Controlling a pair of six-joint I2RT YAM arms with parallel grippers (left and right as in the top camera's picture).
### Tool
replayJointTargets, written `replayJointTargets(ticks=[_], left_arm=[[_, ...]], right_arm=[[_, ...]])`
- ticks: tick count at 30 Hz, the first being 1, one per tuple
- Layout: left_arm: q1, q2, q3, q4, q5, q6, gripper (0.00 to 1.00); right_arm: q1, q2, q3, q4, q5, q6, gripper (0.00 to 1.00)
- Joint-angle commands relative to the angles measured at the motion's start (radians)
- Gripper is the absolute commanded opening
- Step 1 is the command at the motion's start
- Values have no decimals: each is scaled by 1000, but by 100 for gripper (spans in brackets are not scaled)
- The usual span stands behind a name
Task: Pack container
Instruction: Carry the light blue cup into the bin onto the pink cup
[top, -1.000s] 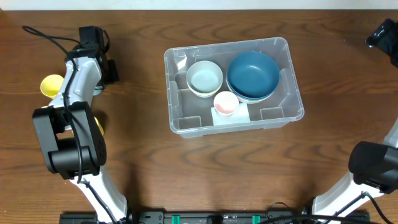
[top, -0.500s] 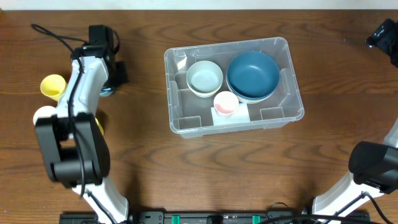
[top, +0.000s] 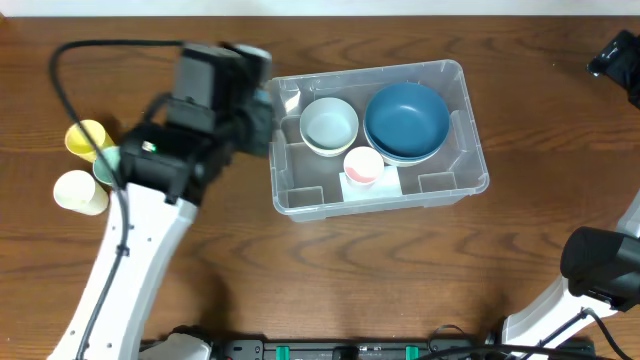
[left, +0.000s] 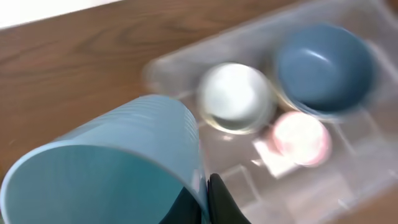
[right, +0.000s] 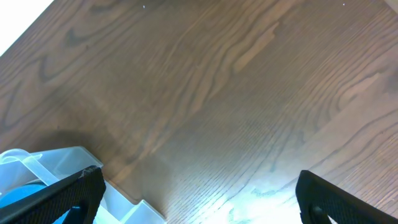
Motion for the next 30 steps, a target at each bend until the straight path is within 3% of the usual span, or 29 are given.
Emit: replayJointTargets(ticks=[1, 12, 20, 30], left_arm=[[-105, 37, 0, -5, 54, 128, 6], [-329, 288, -1, 10, 55, 259, 6], [-349, 414, -2, 44, 54, 259, 6], [-349, 421, -2, 93, 50, 285, 6]], right_arm=[[-4, 8, -2, -2, 3, 15, 99], [-4, 8, -2, -2, 3, 15, 99], [-4, 8, -2, -2, 3, 15, 99], [-4, 8, -2, -2, 3, 15, 99]])
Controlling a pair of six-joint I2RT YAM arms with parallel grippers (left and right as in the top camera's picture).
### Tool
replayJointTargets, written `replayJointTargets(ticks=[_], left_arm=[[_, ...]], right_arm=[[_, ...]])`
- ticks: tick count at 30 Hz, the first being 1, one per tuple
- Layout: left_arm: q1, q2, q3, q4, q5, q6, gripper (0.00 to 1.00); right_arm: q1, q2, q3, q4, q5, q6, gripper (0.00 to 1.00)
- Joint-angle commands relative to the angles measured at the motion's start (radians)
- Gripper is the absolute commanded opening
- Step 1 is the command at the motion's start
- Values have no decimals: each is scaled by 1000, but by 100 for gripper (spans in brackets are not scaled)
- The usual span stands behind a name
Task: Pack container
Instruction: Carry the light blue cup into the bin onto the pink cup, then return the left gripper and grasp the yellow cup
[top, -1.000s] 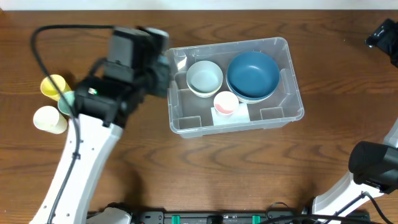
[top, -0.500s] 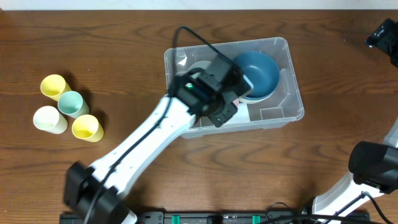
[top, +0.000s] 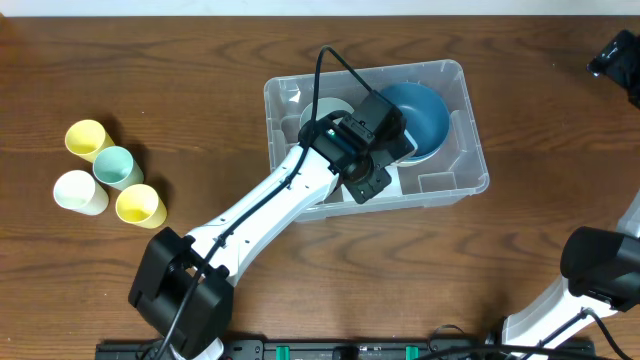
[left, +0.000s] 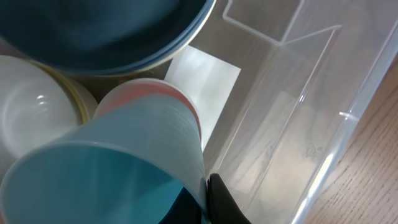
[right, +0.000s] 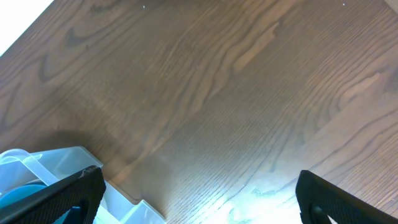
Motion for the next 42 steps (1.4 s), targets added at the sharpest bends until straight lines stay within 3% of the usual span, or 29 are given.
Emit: replayJointTargets(ticks=[1, 3, 4, 7, 18, 26, 30, 35, 42], left_arm=[[-1, -2, 0, 9, 6, 24, 11], [0, -2, 0, 11, 0, 24, 48], [0, -2, 0, 11, -16, 23, 61], [0, -2, 0, 6, -97, 19, 74], [91, -181, 7, -36, -364, -187, 76], [366, -377, 6, -87, -365, -391, 77], [530, -372, 2, -162, -365, -443, 77], [705, -306, -31, -344, -365, -603, 77], [811, -222, -133, -407, -330, -660, 77]], right_arm=[[-4, 8, -2, -3, 3, 15, 99], [-4, 8, -2, -3, 3, 15, 99], [-4, 8, -2, -3, 3, 15, 99], [-4, 8, -2, -3, 3, 15, 99], [-4, 8, -2, -3, 3, 15, 99], [-4, 8, -2, -3, 3, 15, 99], [-4, 8, -2, -3, 3, 15, 99], [-4, 8, -2, -3, 3, 15, 99], [-4, 8, -2, -3, 3, 15, 99]])
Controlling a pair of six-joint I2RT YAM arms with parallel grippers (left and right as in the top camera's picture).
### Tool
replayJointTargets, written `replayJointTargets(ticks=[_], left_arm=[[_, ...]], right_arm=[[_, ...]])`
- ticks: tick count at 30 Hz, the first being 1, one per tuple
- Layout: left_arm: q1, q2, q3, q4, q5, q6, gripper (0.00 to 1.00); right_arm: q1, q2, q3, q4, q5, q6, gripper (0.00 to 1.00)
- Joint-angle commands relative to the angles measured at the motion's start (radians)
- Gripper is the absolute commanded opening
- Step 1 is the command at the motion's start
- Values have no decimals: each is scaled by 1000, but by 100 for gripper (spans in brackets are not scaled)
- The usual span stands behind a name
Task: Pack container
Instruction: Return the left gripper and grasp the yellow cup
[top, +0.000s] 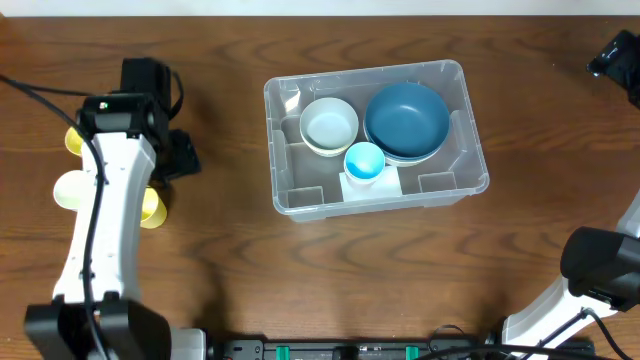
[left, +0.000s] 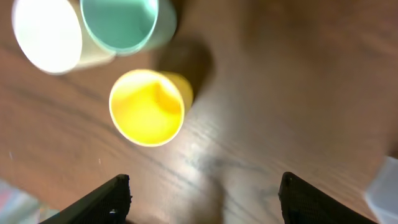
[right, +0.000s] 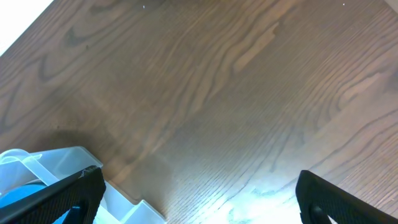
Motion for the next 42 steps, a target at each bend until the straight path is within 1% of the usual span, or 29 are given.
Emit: replayJointTargets(ticks=[1, 9, 15, 21, 22, 23, 27, 30, 31, 33, 36, 38, 40, 42], left_arm=[[28, 20, -63, 13, 16, -55, 77], [80, 21, -241, 173, 19, -58, 77], [125, 21, -304, 239, 20, -71, 77], [130, 21, -372, 332, 20, -80, 75], [130, 21, -380, 344, 20, -80, 74], [130, 21, -384, 351, 20, -80, 70], [130, 21, -385, 367, 19, -80, 45], [130, 21, -385, 380, 20, -80, 19], [130, 21, -385, 383, 20, -80, 6], [130, 21, -385, 387, 23, -80, 6], [130, 21, -385, 399, 102, -70, 6], [127, 19, -385, 414, 217, 3, 6], [118, 19, -380, 425, 340, 104, 6], [100, 18, -372, 423, 383, 139, 6]], right_arm=[[-4, 8, -2, -3, 3, 15, 99], [-4, 8, -2, -3, 3, 15, 99], [-4, 8, -2, -3, 3, 15, 99], [-4, 8, -2, -3, 3, 15, 99], [-4, 8, -2, -3, 3, 15, 99], [-4, 8, -2, -3, 3, 15, 99], [-4, 8, -2, -3, 3, 15, 99], [-4, 8, -2, -3, 3, 15, 99], [-4, 8, -2, -3, 3, 15, 99], [-4, 8, -2, -3, 3, 15, 99], [-4, 8, -2, -3, 3, 15, 99], [-4, 8, -2, -3, 3, 15, 99], [-4, 8, -2, -3, 3, 15, 99], [-4, 8, -2, -3, 3, 15, 99]])
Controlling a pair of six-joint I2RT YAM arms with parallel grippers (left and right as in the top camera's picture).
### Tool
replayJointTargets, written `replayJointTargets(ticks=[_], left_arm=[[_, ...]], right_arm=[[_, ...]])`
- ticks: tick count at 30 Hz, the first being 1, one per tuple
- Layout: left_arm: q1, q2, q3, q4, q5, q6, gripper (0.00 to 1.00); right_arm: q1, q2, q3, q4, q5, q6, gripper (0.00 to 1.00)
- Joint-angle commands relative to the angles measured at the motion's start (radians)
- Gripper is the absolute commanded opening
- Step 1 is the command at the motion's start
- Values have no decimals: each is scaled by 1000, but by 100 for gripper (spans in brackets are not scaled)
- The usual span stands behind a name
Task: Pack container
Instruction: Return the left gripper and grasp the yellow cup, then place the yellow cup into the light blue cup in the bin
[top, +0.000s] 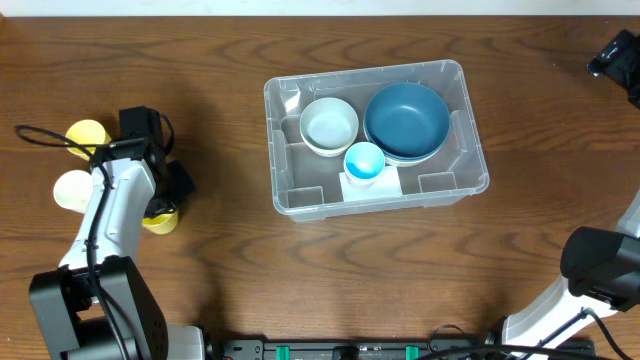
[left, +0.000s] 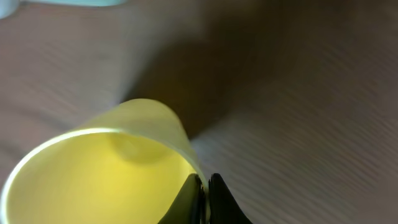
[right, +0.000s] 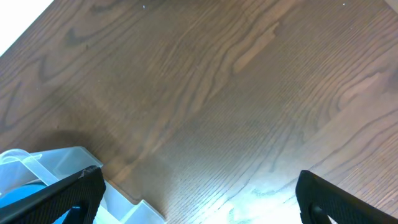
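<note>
A clear plastic container (top: 470, 150) holds a white bowl (top: 329, 125), a blue bowl (top: 405, 120) and a blue cup (top: 364, 160) in front of them. On the table's left, my left gripper (left: 203, 186) is shut on the rim of a yellow cup (left: 106, 168), one finger inside and one outside. From overhead this yellow cup (top: 158, 216) shows beside the arm. My right gripper (right: 199, 199) hangs open over bare wood at the far right, holding nothing.
Another yellow cup (top: 85, 135) and a white cup (top: 72, 188) stand close to the left arm. The left arm covers the spot between them. The container's corner (right: 68, 163) shows at the left of the right wrist view.
My left gripper was open above the cups on the left. Now it is lower and shut on the near yellow cup's rim. The right arm has not moved.
My left gripper carried a blue cup beside the container, then held it inside over a pink cup. Later the blue cup sat in the pink cup and the gripper was open over the left cups. Now it grips a yellow cup.
</note>
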Motion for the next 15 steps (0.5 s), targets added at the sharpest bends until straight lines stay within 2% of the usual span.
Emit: replayJointTargets(ticks=[1, 9, 15], left_arm=[[-32, -4, 13, -5, 175, 114, 6], [-130, -45, 37, -10, 173, 188, 6], [-160, -139, 90, -25, 174, 193, 6]], right_arm=[[-4, 8, -2, -3, 4, 15, 99], [-4, 8, -2, -3, 4, 15, 99], [-4, 8, -2, -3, 3, 15, 99]])
